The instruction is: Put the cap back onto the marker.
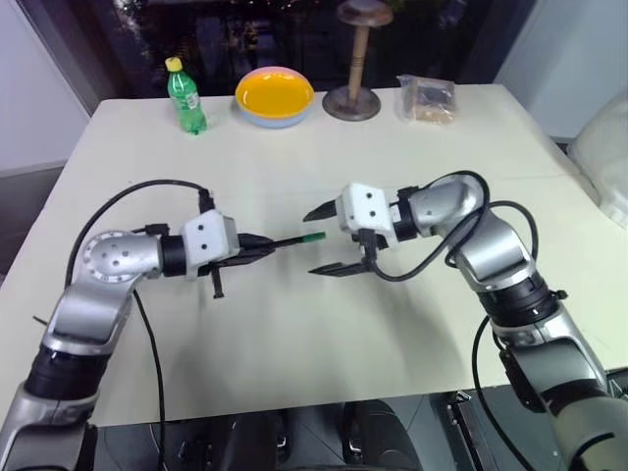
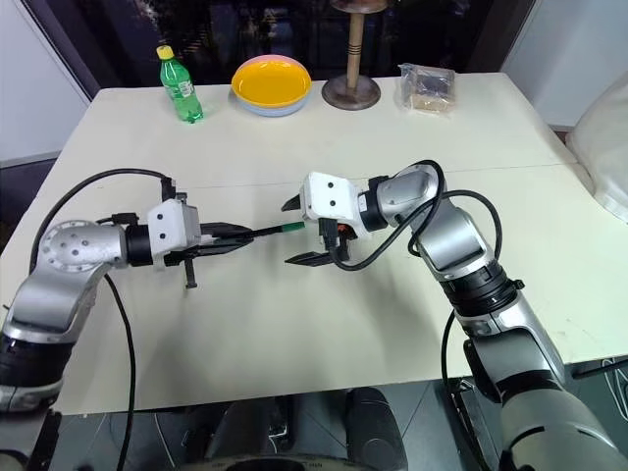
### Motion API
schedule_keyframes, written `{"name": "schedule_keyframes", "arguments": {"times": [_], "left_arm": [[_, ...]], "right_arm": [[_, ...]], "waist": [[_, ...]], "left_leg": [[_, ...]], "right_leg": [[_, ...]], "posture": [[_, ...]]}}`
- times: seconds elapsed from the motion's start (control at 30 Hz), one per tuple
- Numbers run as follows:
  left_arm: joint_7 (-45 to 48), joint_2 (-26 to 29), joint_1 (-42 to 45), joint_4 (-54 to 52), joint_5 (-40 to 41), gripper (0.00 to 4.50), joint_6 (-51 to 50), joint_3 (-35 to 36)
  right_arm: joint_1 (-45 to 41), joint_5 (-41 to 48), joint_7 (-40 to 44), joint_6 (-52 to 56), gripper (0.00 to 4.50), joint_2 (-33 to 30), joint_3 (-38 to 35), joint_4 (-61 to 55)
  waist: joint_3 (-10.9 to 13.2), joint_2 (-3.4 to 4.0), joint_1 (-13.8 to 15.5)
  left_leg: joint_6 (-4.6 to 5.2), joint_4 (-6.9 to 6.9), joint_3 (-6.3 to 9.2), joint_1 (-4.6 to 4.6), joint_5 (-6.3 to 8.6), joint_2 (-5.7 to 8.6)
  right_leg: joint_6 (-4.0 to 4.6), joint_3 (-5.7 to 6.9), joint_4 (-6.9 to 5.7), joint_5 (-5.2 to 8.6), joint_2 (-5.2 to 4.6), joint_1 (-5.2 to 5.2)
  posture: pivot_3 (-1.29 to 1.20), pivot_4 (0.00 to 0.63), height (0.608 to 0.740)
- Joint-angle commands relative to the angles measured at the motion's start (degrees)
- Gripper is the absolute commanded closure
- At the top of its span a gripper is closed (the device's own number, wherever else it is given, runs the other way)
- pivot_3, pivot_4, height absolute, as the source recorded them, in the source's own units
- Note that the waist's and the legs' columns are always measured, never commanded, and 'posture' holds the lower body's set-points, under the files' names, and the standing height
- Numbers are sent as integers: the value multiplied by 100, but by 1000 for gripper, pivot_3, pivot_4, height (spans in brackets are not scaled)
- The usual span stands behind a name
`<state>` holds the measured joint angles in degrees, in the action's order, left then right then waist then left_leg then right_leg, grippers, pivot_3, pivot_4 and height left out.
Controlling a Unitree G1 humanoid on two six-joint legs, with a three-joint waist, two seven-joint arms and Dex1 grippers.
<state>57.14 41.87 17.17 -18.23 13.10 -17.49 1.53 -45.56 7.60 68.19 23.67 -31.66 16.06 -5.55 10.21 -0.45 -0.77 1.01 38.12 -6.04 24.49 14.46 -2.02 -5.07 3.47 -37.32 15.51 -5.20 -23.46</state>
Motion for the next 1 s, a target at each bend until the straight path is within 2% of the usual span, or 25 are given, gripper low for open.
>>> {"name": "schedule_keyframes", "arguments": {"times": [0.03, 0.13, 0.3, 0.47, 0.73, 1.0], "left_arm": [[-683, -104, -218, -638, 181, 4500, -803, 350], [-1557, -445, -515, -1265, 206, 4500, -1902, 468], [-3105, -1488, -819, -2354, 317, 4500, -3821, 765], [-4252, -2330, -979, -3059, 95, 4500, -5080, 757], [-5676, -3672, -996, -3545, -426, 4500, -6072, 786], [-5985, -4071, -979, -3411, -572, 4500, -6117, 754]], "right_arm": [[110, 4, -533, 278, 68, -85, -395, -473], [580, 178, -836, 817, 68, -264, -671, -1030], [1429, 466, -1146, 1572, 68, -606, -1004, -2000], [1902, 714, -1444, 2087, 68, -780, -1193, -2568], [2093, 1049, -1659, 2431, 68, -925, -1147, -2946], [1940, 1238, -1707, 2452, 68, -1076, -1079, -2894]], "waist": [[0, 0, 9], [-2, -2, 24], [-3, -6, 18], [-4, -9, 16], [-11, -22, 31], [-12, -23, 30]], "left_leg": [[0, 0, 1, 0, 0, 0], [0, 0, 4, 0, 0, 3], [3, 1, 9, -1, 2, 8], [3, 1, 15, -6, 2, 8], [4, 2, 20, -7, 3, 12], [6, 2, 22, -6, 4, 13]], "right_leg": [[0, 0, 0, 0, 0, 1], [0, 0, 2, 0, -5, 4], [-1, -1, 1, 0, -11, 8], [0, -4, -1, 0, -8, 11], [1, -6, 1, 0, -11, 15], [6, -6, 3, 2, -23, 14]], "posture": [[0, 150, 740], [0, 150, 740], [0, 150, 740], [0, 150, 740], [0, 150, 740], [0, 150, 740]]}}
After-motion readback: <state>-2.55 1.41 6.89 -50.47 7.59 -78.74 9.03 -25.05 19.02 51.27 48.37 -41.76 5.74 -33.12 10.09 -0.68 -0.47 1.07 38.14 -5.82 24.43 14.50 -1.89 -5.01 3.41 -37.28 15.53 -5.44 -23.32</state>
